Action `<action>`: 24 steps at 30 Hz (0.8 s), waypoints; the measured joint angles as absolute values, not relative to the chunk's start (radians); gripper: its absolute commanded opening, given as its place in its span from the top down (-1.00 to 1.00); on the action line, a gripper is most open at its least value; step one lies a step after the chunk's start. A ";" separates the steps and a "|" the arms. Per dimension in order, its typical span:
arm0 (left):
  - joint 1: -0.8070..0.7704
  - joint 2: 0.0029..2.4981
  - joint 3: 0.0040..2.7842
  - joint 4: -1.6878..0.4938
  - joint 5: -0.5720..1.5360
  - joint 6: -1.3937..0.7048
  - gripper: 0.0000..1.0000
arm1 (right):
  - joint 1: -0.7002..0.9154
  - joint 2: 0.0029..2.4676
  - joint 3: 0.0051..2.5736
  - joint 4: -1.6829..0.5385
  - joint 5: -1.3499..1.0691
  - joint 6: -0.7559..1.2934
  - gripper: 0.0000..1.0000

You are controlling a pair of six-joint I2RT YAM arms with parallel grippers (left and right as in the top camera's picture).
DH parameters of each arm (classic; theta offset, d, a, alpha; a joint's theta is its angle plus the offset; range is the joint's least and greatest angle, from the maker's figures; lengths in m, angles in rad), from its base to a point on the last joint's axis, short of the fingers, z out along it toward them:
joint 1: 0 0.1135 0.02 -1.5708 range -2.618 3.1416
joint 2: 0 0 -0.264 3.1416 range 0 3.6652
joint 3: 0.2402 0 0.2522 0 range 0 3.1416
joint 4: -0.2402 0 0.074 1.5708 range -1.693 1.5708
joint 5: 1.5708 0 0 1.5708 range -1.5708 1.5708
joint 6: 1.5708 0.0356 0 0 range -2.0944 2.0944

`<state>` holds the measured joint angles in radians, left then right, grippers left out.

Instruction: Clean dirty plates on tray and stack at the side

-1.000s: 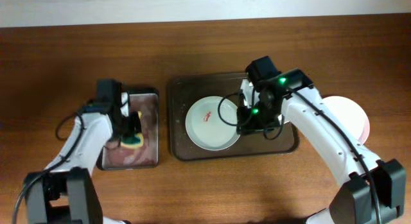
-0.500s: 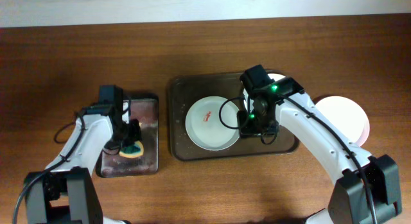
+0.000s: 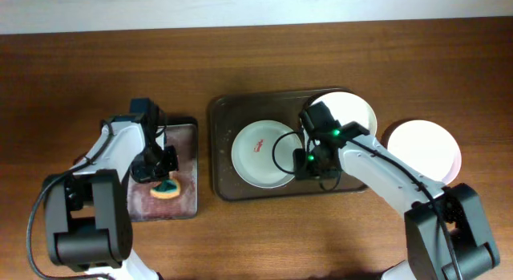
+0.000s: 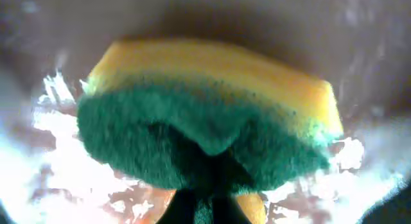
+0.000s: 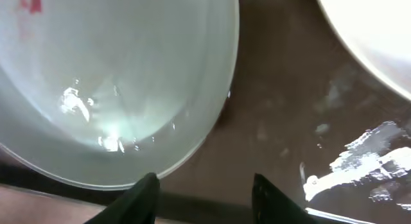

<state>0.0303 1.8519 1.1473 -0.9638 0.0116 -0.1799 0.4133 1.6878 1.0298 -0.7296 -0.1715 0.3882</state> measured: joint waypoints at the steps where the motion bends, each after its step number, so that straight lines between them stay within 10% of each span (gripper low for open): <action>1: 0.030 1.853 1.176 -0.999 0.011 -0.180 1.00 | 0.413 1.688 1.009 -0.694 -0.173 0.402 0.22; 15: -0.147 1.617 1.302 -1.056 0.030 -0.179 1.00 | 0.413 1.781 0.972 -0.480 -0.180 0.524 0.92; 24: -0.286 1.617 1.302 -0.928 0.094 -0.180 1.00 | 0.413 1.787 1.074 -0.701 -0.125 0.410 0.92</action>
